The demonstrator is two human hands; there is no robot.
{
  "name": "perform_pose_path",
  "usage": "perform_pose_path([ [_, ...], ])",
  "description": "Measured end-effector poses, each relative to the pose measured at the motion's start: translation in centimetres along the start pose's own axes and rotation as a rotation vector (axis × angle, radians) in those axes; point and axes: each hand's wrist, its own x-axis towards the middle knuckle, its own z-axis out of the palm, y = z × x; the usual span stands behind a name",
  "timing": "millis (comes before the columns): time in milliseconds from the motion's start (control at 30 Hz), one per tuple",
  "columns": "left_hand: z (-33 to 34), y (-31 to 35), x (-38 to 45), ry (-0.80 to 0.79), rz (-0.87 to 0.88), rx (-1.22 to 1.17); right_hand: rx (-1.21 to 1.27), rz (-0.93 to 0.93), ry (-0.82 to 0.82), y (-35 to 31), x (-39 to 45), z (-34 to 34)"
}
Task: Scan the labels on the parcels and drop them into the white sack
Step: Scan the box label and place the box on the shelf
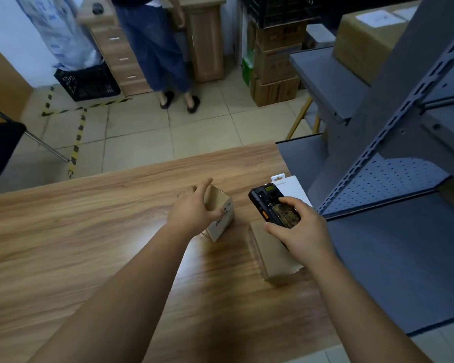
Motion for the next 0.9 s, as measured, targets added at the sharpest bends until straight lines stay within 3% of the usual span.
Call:
perform_pose_path([
  [133, -1.3, -2.1, -0.7, 0.074, -0.014, -0.096, 0.014, -0.009, -0.027, -1.1, 0.0, 0.7],
  [300, -2.3, -5.5, -1.6, 0.337, -0.050, -0.291, 0.024, -0.023, -0.059, -2.2, -0.1, 2.1],
  [433, -1.0, -8.1, -3.3, 0.293, -0.130, -0.211, 0.021, -0.024, -0.095, -2.5, -0.4, 3.2],
  [600, -0.2, -9.3, -3.5, 0.181, -0.214, 0.085, 0.013, -0.027, -0.122, -2.4, -0.8, 4.1],
  [900, 0.2, -8.0, -1.6, 0.119, -0.187, 0.159, -0.038, -0.015, -0.100, -1.2, -1.6, 4.4],
])
